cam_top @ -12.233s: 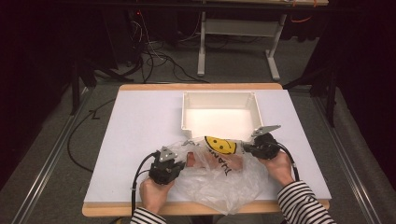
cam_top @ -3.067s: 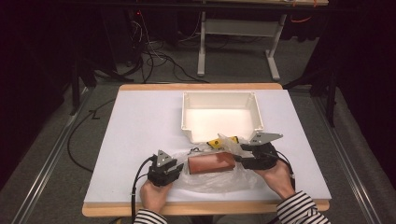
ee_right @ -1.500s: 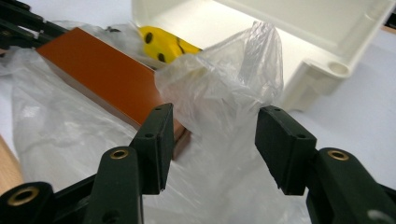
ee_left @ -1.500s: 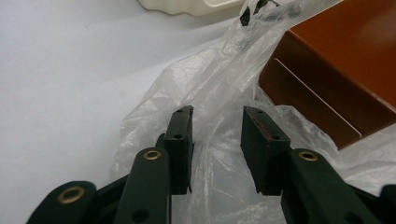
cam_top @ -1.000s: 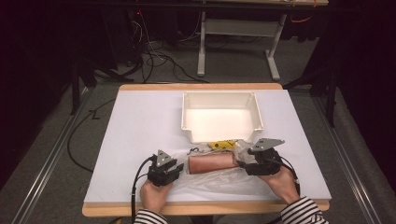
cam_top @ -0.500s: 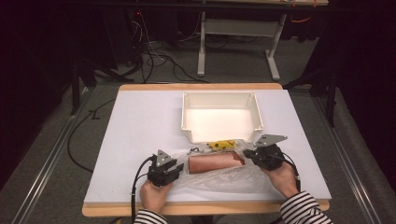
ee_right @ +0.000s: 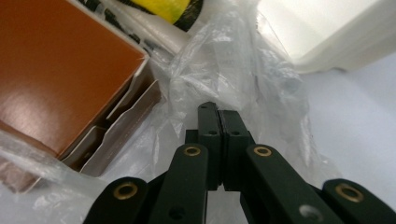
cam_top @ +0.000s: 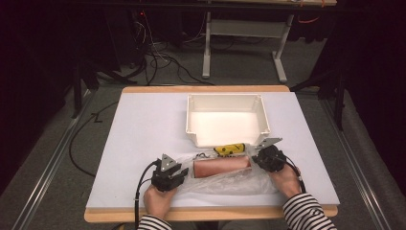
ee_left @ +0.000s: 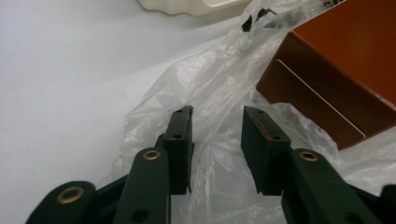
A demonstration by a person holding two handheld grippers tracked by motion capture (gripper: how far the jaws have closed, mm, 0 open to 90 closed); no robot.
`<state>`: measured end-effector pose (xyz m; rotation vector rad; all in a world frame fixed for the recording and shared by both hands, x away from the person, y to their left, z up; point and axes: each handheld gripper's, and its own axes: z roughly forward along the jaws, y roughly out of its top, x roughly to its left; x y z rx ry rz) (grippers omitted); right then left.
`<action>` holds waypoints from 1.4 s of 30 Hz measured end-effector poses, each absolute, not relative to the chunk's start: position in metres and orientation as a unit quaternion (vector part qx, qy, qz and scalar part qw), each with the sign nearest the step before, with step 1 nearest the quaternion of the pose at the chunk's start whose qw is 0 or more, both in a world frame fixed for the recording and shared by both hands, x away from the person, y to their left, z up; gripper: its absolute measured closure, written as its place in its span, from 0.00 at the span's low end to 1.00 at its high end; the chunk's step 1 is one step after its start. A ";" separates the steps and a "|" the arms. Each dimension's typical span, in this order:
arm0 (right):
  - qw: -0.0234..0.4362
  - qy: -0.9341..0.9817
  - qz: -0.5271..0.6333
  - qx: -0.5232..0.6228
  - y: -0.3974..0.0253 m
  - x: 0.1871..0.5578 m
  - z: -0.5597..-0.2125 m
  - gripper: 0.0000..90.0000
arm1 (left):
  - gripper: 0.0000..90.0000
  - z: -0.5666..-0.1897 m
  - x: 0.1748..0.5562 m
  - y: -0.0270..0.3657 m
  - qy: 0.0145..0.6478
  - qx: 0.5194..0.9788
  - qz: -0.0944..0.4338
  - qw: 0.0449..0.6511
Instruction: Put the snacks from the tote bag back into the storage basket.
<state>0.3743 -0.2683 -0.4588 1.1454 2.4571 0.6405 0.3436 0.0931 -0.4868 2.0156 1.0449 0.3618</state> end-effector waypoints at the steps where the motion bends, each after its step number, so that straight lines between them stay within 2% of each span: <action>1: 0.178 0.871 0.223 0.400 -0.267 0.372 -0.458 1.00 | 0.71 -0.487 0.344 0.093 0.415 0.800 0.144 0.409; 3: 0.177 0.876 0.222 0.390 -0.268 0.368 -0.458 0.98 | 0.71 -0.487 0.344 0.093 0.415 0.800 0.144 0.409; 9: 0.180 0.864 0.264 0.389 -0.275 0.353 -0.449 0.76 | 0.71 -0.487 0.343 0.093 0.415 0.800 0.144 0.409; 19: 0.191 0.845 0.320 0.383 -0.280 0.326 -0.424 0.61 | 0.70 -0.487 0.343 0.093 0.413 0.801 0.144 0.408; 26: 0.183 0.844 0.332 0.380 -0.282 0.309 -0.423 0.61 | 0.70 -0.487 0.343 0.093 0.413 0.801 0.144 0.408; 37: 0.152 0.855 0.280 0.409 -0.291 0.309 -0.464 0.62 | 0.70 -0.487 0.343 0.092 0.412 0.802 0.148 0.407; 42: 0.148 0.846 0.285 0.425 -0.300 0.312 -0.465 0.63 | 0.70 -0.487 0.343 0.092 0.413 0.801 0.148 0.407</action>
